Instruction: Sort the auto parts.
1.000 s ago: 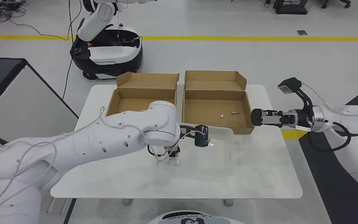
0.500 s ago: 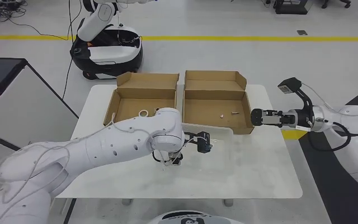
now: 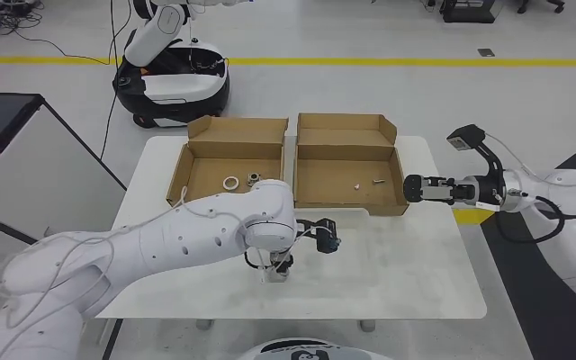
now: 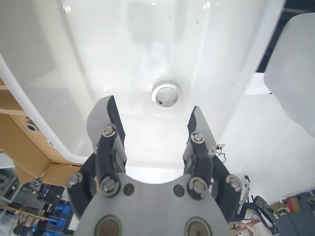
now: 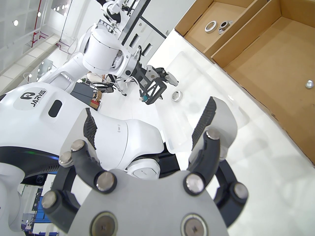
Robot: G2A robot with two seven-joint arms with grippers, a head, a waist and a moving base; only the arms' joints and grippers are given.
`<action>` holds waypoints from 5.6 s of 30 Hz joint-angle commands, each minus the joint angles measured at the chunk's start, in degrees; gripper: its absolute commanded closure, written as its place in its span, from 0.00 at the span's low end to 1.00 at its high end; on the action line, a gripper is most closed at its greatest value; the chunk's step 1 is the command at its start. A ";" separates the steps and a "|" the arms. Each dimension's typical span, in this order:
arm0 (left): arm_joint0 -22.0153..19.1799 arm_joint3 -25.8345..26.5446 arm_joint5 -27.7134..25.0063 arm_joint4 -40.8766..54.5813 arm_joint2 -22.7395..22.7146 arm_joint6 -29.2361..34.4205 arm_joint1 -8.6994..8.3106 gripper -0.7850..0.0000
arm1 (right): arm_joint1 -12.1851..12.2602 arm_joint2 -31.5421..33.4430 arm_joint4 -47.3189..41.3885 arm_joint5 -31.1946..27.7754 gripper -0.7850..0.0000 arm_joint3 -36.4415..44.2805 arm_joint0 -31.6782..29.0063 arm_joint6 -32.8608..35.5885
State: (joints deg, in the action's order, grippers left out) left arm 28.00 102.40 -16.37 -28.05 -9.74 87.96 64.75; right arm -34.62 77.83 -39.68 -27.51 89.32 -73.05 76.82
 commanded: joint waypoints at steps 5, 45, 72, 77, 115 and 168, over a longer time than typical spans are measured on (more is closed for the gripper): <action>2.23 -2.65 0.04 -3.12 0.00 0.04 0.99 0.30 | 0.00 0.00 0.00 0.00 0.00 0.00 0.00 0.00; 5.56 -5.71 0.02 -5.05 0.00 0.04 2.38 0.50 | 0.00 0.00 0.00 0.00 0.00 0.00 0.00 0.00; 7.14 -6.96 0.02 -6.11 0.00 0.04 3.69 0.48 | 0.00 0.00 0.00 0.00 0.00 0.00 0.00 0.00; 7.28 -7.48 -0.27 -5.62 0.00 -0.24 4.75 0.48 | 0.00 0.00 0.00 0.00 0.00 0.00 0.00 0.00; 7.88 -10.13 0.01 -4.64 0.00 0.04 5.41 0.61 | 0.00 0.00 0.00 0.00 0.00 0.00 0.00 0.00; 2.21 0.53 -6.75 19.33 -14.28 -16.06 -4.33 1.00 | 0.00 0.00 0.00 0.00 0.00 0.00 0.00 0.00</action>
State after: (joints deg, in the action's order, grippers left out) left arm 28.97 102.86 -21.26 -10.29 -22.59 72.45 61.19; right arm -34.62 77.83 -39.68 -27.51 89.32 -73.05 76.82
